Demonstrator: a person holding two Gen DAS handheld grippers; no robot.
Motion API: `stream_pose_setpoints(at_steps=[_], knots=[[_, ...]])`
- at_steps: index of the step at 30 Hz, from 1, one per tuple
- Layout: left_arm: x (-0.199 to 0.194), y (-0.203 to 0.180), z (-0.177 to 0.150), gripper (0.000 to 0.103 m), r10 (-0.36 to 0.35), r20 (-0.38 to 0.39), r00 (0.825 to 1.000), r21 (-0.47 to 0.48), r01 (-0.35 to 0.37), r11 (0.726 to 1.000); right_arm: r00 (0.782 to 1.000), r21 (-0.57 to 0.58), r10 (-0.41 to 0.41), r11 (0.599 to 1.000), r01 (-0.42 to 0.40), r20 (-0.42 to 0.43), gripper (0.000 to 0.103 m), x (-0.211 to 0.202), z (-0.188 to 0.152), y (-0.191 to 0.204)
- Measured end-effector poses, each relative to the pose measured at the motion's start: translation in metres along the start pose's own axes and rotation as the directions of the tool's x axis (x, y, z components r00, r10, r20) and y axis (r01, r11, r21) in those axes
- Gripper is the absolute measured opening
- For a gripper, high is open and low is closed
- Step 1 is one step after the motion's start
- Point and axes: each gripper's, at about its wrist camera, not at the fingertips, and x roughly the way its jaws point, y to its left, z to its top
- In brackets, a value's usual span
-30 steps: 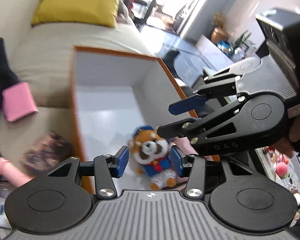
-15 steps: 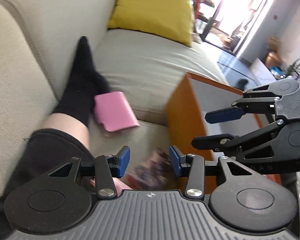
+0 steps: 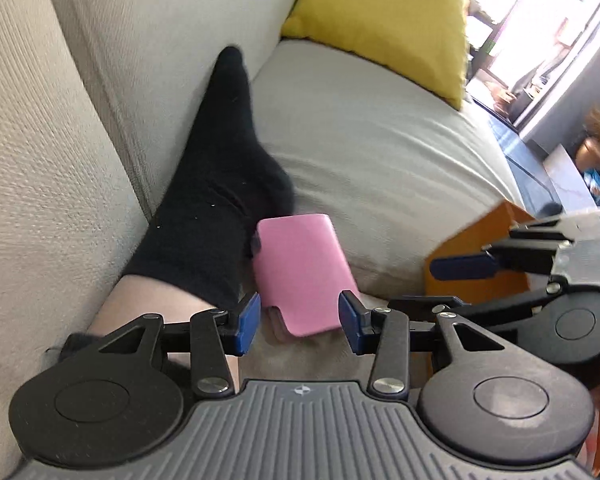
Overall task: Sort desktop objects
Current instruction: 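Move the left tool onto the pink flat case on the sofa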
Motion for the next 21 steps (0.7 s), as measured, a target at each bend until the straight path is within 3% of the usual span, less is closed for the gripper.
stream_pose_setpoints(at_steps=[3, 9, 11, 17, 21], knots=[[0.015, 0.010, 0.006, 0.051, -0.023, -0.036, 0.999, -0.046, 0.021, 0.999, 1.000, 0.021, -0.002, 1.000, 0.002, -0.028, 0.044, 0.012, 0.005, -0.007], [0.032, 0.017, 0.012, 0.059, -0.066, -0.078, 0.995, -0.087, 0.059, 0.994, 0.995, 0.071, 0.032, 0.997, -0.026, -0.089, 0.029, 0.031, 0.012, -0.019], [0.036, 0.017, 0.013, 0.059, -0.053, -0.078, 0.996, -0.089, 0.046, 0.995, 0.994, 0.089, 0.061, 0.995, -0.053, -0.094, 0.023, 0.033, 0.012, -0.023], [0.043, 0.012, 0.016, 0.062, 0.003, -0.091, 0.996, -0.072, -0.009, 0.997, 0.991, 0.097, 0.095, 0.992, -0.087, -0.090, 0.020, 0.036, 0.014, -0.025], [0.050, 0.007, 0.018, 0.062, 0.028, -0.107, 0.994, -0.043, -0.033, 0.999, 0.989, 0.082, 0.111, 0.991, -0.103, -0.101, 0.013, 0.044, 0.014, -0.026]])
